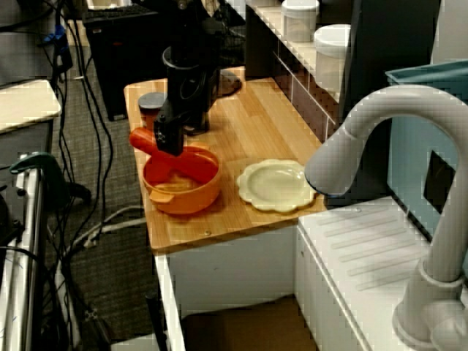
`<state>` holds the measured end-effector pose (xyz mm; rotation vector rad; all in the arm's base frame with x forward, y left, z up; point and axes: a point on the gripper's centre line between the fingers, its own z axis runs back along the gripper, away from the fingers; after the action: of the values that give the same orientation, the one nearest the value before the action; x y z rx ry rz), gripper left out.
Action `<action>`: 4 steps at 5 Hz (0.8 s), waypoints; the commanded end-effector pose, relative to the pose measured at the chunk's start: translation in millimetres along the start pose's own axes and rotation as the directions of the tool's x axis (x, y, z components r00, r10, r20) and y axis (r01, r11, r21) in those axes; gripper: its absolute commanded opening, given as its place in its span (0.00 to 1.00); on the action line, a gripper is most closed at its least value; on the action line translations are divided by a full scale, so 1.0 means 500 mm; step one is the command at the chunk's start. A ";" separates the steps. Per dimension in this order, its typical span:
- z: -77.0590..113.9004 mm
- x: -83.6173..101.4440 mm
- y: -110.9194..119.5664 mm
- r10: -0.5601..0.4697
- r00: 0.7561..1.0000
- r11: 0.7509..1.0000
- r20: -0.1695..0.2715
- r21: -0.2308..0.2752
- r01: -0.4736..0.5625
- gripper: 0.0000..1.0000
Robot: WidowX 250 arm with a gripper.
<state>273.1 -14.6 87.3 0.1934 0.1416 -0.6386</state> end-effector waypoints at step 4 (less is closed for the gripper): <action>-0.072 -0.023 -0.020 0.062 0.997 0.997 -0.038 0.036 -0.061 1.00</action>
<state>252.0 -8.2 51.5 0.2352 0.1702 -0.5780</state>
